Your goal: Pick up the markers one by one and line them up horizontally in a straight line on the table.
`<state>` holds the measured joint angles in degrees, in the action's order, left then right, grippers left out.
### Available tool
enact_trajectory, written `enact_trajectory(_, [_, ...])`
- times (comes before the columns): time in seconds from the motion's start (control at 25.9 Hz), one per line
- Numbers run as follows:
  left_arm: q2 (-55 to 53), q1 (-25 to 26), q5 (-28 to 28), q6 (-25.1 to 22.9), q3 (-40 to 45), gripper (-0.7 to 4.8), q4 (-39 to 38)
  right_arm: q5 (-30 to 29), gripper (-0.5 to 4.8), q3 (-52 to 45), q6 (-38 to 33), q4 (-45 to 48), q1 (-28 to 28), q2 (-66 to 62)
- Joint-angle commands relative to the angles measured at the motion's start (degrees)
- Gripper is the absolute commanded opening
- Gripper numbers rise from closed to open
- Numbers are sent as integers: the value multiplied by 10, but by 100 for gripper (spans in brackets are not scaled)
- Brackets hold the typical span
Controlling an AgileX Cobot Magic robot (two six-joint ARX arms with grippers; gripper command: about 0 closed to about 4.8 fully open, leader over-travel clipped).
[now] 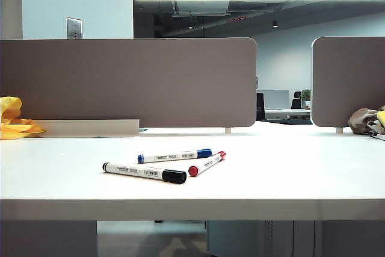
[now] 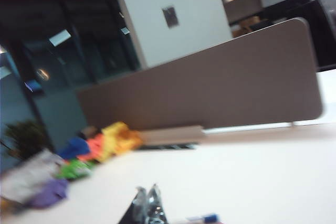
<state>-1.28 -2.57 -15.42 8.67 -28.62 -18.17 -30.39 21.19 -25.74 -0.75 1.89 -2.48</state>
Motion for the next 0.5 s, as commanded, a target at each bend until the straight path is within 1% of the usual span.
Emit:
enact_trajectory(0.04, [-34,0,-3,-29,-64,-5,-73,2,-2,79,109,-141,1,-55])
enact_trajectory(0.15, [-82,0,-3,-29,-111,-5,-120,2,-2,145,171,-208,0,-123])
enact_trajectory(0.19, [-128,0,-11,-29,-139,-5,-151,-3,-1,186,186,-236,0,-177])
enact_trajectory(0.27, [-207,0,-51,-29,-173,-5,-185,-35,-1,245,185,-274,0,-263])
enact_trajectory(0.39, [-295,0,-96,-28,-205,-5,-203,-74,-1,307,185,-315,-1,-350])
enact_trajectory(0.42, [-351,0,-132,-26,-226,-5,-206,-95,-1,345,185,-332,-8,-408])
enact_trajectory(0.5, [-416,0,-164,-12,-251,-5,-208,-111,-1,387,185,-349,-26,-472])
